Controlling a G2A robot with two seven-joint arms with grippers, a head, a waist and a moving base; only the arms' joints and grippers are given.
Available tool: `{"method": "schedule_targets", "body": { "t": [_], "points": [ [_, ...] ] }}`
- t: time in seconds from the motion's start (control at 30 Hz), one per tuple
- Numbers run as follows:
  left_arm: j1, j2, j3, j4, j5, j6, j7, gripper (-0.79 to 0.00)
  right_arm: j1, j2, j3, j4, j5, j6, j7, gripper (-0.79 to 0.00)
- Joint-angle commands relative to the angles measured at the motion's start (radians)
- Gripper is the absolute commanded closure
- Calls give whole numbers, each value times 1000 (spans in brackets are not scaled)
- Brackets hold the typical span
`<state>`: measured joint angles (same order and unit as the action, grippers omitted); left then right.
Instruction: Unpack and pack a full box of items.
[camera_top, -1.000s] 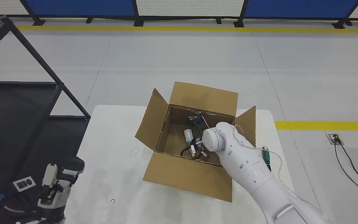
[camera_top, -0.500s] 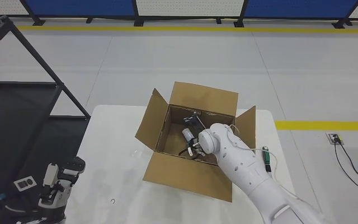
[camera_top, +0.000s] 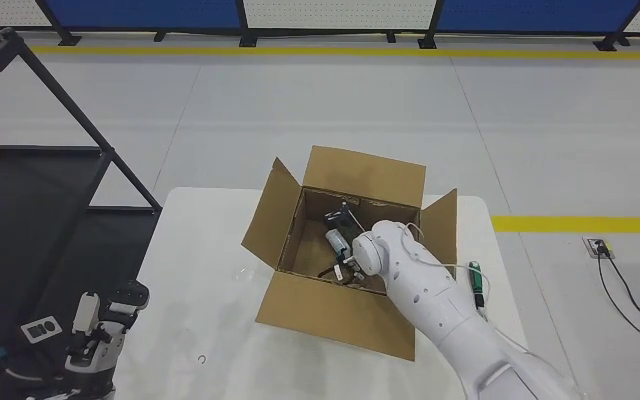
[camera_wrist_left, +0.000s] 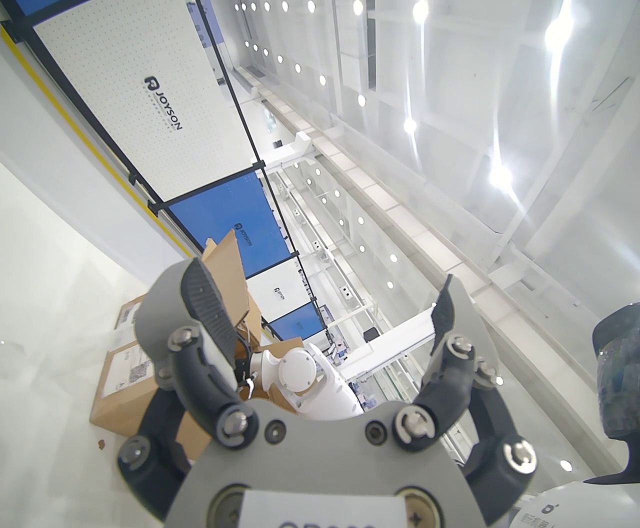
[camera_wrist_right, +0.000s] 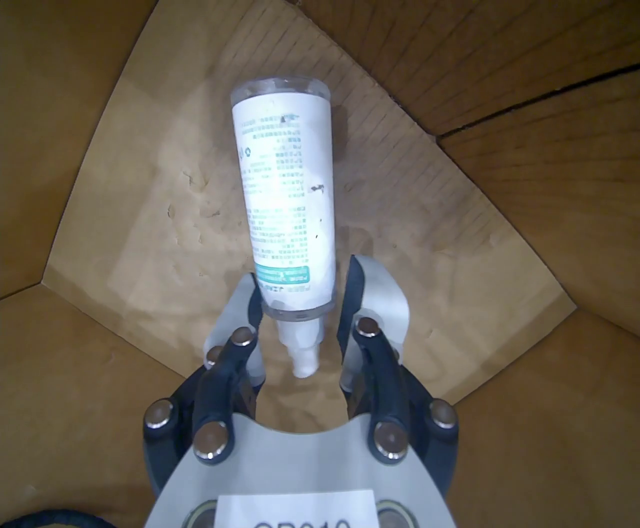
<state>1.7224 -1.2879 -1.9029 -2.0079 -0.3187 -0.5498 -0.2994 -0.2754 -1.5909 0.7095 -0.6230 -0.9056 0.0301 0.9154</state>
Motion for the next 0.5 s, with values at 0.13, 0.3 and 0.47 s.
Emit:
{"method": "schedule_targets", "body": {
  "t": [0.13, 0.3, 0.47],
  "points": [
    [1, -1, 0, 0, 0, -1, 2, -785, 20, -6, 14, 29, 11, -38, -6, 0],
    [2, -1, 0, 0, -3, -1, 1, -785, 31, 12, 50, -3, 24, -152, -6, 0],
    [-2, -1, 4, 0, -2, -1, -4, -785, 2, 57, 115, -114, 16, -251, 33, 0]
  ]
}}
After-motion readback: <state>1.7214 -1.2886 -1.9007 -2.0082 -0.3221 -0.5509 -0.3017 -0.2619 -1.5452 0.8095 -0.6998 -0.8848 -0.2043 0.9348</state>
